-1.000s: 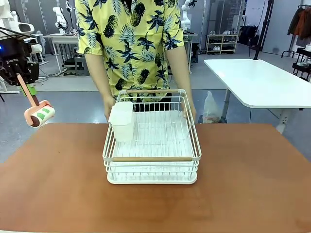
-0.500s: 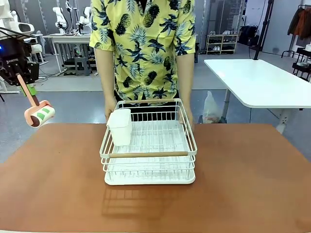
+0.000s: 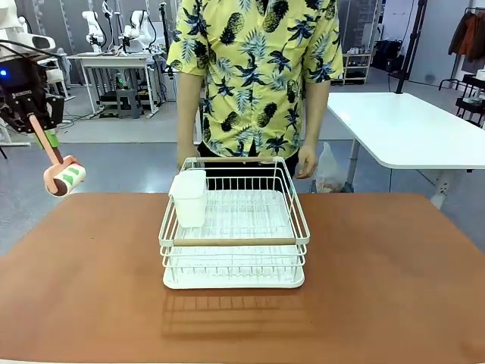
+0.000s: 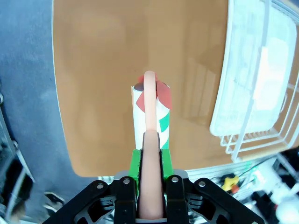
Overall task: Clean the table.
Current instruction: Place the Lint Roller down when the Dish drying rack is positioned in the middle of the table.
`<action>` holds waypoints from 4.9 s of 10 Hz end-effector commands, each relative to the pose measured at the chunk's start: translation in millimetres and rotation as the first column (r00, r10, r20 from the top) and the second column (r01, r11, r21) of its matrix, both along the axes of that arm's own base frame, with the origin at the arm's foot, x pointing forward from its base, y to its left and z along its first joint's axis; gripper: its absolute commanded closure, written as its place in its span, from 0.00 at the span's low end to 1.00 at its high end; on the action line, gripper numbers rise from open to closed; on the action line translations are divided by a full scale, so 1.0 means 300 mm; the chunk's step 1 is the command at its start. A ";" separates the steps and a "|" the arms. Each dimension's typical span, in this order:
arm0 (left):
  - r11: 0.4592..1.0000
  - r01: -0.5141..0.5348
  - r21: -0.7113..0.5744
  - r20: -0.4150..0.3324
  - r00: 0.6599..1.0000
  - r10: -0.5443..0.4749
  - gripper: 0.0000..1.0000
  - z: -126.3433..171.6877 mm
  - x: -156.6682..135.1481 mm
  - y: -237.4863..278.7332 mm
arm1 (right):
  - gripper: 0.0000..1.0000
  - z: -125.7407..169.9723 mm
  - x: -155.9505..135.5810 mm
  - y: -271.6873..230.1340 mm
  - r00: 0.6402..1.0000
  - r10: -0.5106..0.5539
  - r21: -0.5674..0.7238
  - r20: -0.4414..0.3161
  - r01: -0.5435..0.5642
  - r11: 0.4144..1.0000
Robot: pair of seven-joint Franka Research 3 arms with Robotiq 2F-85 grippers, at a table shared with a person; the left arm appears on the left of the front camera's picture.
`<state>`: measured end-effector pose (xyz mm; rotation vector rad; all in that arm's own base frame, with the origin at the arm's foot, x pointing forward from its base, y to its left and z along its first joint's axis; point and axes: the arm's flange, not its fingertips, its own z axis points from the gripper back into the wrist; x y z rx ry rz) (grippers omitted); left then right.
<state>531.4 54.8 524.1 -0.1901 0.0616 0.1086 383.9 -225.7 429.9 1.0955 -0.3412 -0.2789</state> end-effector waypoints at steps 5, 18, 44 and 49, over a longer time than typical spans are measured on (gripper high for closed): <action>0.234 -0.970 0.067 0.083 0.239 0.967 0.79 0.027 0.289 -0.113 | 0.00 0.009 -0.004 0.000 1.000 0.002 0.003 0.006 -0.002 1.000; 0.095 -0.947 -0.306 0.096 0.069 0.993 0.79 -0.556 0.321 -0.085 | 0.00 0.009 -0.004 0.000 1.000 0.002 0.003 0.006 -0.002 1.000; 0.165 -0.983 0.082 0.043 0.169 0.985 0.00 -0.396 0.065 -0.145 | 0.00 0.009 -0.004 0.000 1.000 0.002 0.003 0.006 -0.002 1.000; 0.165 -0.983 0.082 0.043 0.169 0.985 0.00 -0.396 0.065 -0.145 | 0.00 0.009 -0.004 0.000 1.000 0.002 0.003 0.006 -0.002 1.000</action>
